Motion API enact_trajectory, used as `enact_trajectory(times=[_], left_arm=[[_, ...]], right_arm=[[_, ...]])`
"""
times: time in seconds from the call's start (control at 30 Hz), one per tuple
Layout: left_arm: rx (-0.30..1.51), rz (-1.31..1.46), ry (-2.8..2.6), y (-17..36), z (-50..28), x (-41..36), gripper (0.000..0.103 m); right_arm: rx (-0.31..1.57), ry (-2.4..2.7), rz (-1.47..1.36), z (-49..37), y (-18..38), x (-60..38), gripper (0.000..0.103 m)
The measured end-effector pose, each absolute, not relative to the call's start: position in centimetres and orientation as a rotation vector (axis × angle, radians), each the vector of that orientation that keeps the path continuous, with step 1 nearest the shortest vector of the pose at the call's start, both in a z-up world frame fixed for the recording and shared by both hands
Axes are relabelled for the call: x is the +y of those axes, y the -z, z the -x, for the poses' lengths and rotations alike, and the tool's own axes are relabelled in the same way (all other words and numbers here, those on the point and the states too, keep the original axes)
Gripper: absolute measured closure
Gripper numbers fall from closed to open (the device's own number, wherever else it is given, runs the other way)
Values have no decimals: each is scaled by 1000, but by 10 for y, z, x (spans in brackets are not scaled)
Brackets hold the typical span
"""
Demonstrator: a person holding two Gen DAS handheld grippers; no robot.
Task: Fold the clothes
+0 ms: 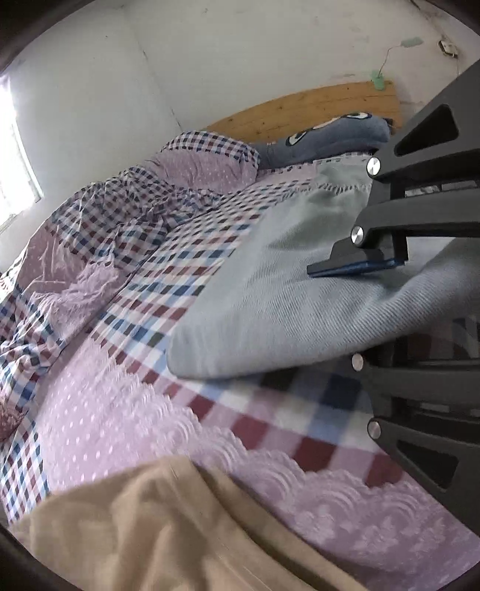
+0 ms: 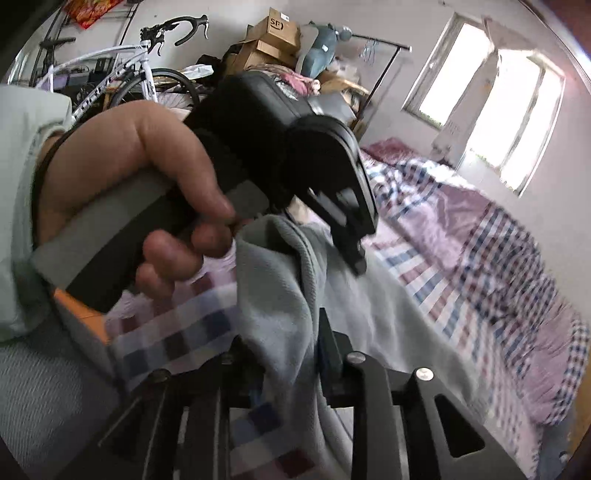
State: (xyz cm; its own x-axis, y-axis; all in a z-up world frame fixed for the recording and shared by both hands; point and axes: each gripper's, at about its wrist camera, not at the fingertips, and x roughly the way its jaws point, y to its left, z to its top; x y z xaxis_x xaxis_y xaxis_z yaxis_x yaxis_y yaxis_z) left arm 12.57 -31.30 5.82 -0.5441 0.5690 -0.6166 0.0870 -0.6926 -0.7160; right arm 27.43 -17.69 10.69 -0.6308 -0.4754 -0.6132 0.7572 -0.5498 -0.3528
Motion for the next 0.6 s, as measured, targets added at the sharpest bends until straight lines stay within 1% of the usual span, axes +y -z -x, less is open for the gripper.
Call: enact_trajectory(times=[0.03,0.07,0.1,0.13,0.17,0.27,0.37,0.5,0.6], left_arm=[[-1041,1307,-2313,-59,-130,-315,66],[-1050,1305,-2338,-60,-137,-320,52],[-1064,1295,-2376,-63,-144,-328,45],[-1072,1285,-2419,-67,-151,-333,31],[-1077,1273,-2462,-70,-157,-340,23],[-1060,1221,-2583,-86,-172,-351,21],[-998,1144,-2672,-103,-180,-346,20],[-888,1014,-2693,-114,-175,-298,17],[-805,989,-2628,-115,-158,-247,17]], right_arm=[[747,2170,-604,-274,-109,-167,60],[713,2155,-605,-277,-111,-160,48],[678,2142,-601,-280,-115,-152,45],[642,2131,-595,-284,-119,-143,41],[611,2129,-593,-282,-124,-132,38],[512,2174,-601,-263,-139,-95,31],[450,2293,-638,-233,-143,-53,30],[253,2385,-762,-188,-134,0,30],[143,2327,-946,-157,-97,25,30]])
